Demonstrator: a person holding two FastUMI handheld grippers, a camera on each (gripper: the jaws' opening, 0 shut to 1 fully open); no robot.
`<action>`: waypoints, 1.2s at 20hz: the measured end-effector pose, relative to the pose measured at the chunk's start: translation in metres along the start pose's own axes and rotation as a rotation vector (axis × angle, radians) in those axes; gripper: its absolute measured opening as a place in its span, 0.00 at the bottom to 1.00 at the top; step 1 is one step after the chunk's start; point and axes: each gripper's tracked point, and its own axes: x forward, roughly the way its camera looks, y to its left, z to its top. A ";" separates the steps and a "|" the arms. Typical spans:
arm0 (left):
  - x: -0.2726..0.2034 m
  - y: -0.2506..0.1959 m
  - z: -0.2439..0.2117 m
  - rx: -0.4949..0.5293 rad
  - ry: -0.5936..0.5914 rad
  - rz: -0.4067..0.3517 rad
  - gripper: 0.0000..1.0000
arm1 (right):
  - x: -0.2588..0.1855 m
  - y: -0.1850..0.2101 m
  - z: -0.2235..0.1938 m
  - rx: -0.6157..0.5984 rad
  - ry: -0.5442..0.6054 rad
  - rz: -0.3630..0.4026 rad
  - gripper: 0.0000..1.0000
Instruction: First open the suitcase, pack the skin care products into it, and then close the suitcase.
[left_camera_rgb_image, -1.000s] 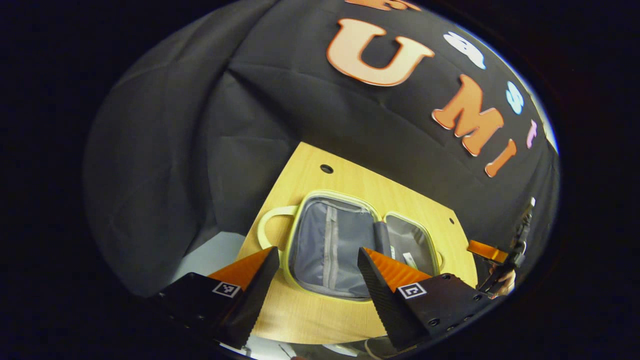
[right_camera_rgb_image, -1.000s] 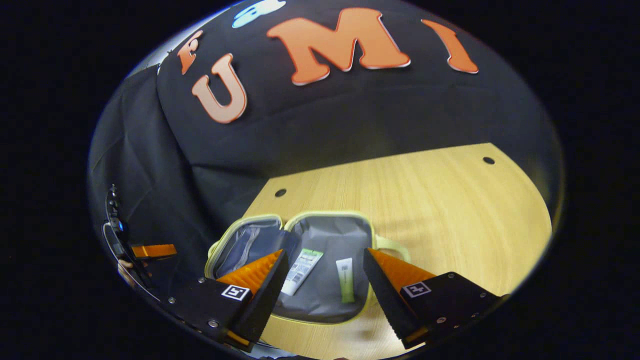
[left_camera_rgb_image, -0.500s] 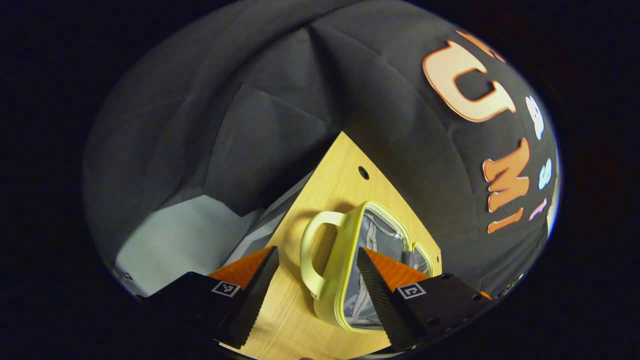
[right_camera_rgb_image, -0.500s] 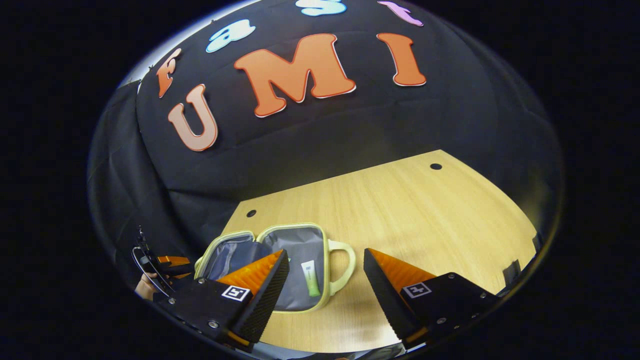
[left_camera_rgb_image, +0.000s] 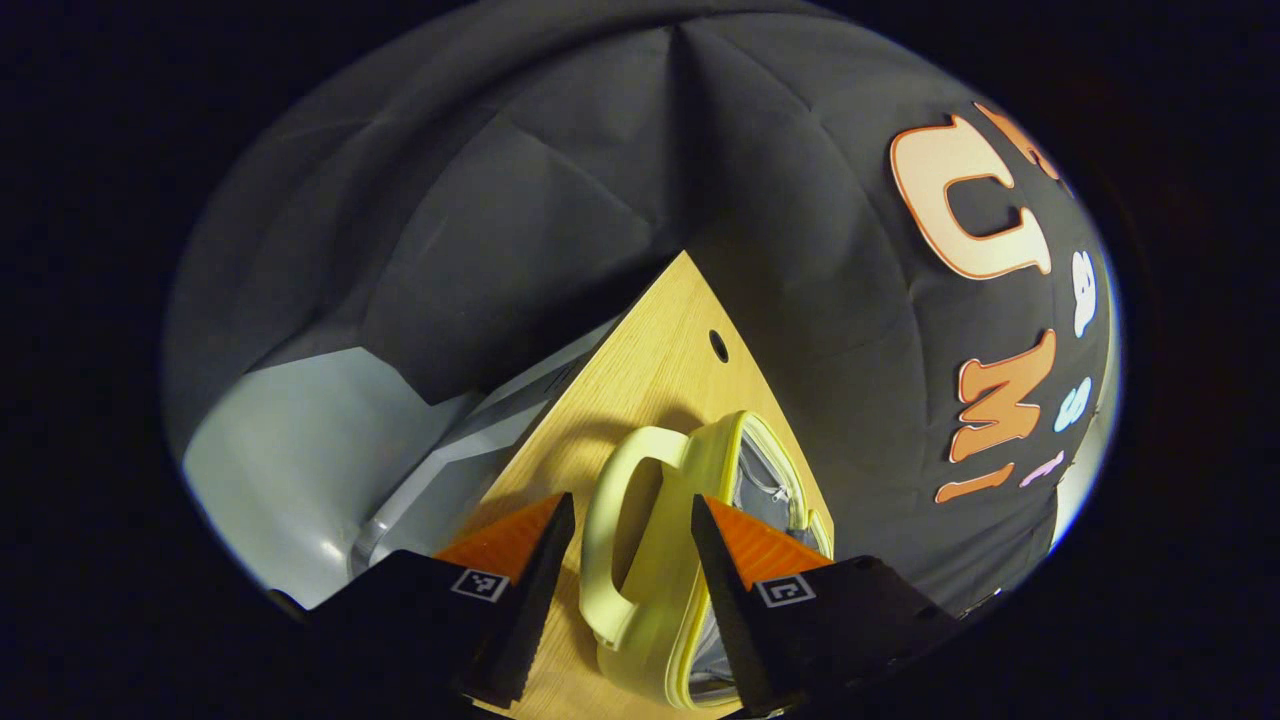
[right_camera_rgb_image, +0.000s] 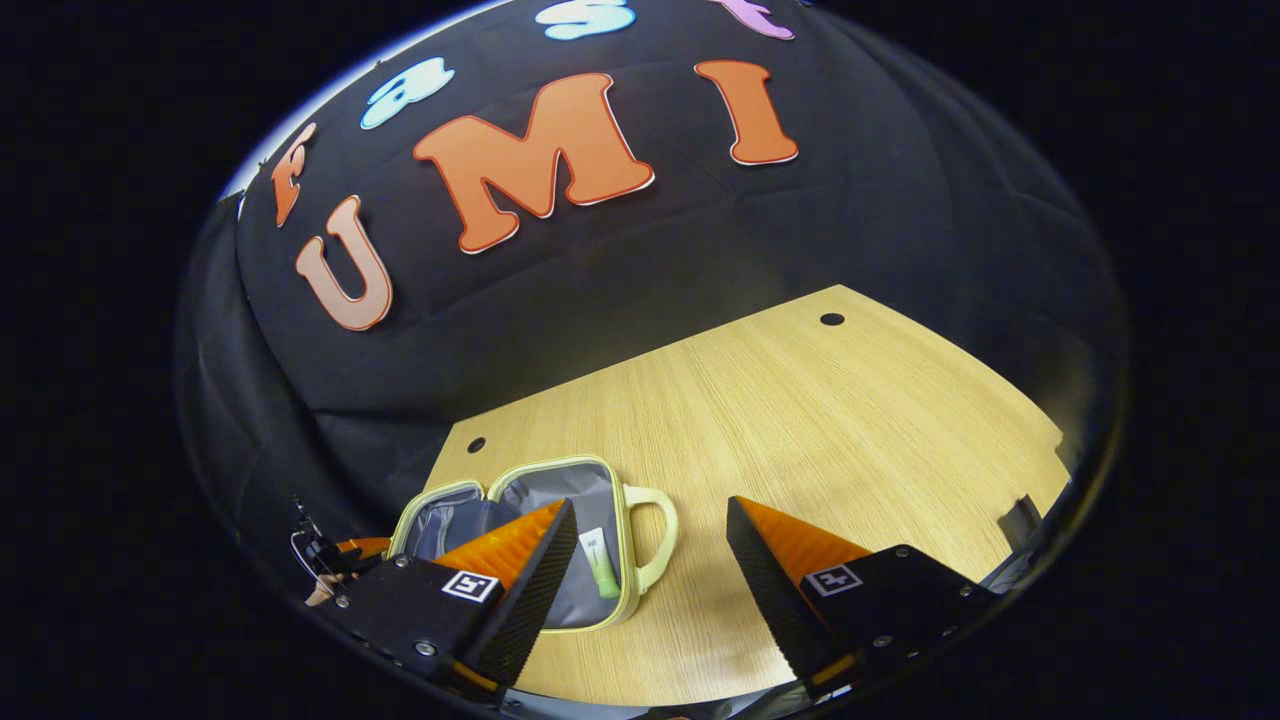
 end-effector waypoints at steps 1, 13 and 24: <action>0.004 0.011 0.006 0.006 -0.018 0.064 0.74 | 0.000 -0.001 0.003 0.000 -0.003 0.001 0.95; -0.060 -0.124 0.030 0.350 -0.086 0.191 0.09 | -0.005 -0.049 0.050 -0.065 -0.116 -0.056 0.96; -0.070 -0.378 -0.088 0.667 -0.129 0.157 0.08 | 0.001 -0.121 0.125 -0.145 -0.187 0.042 0.95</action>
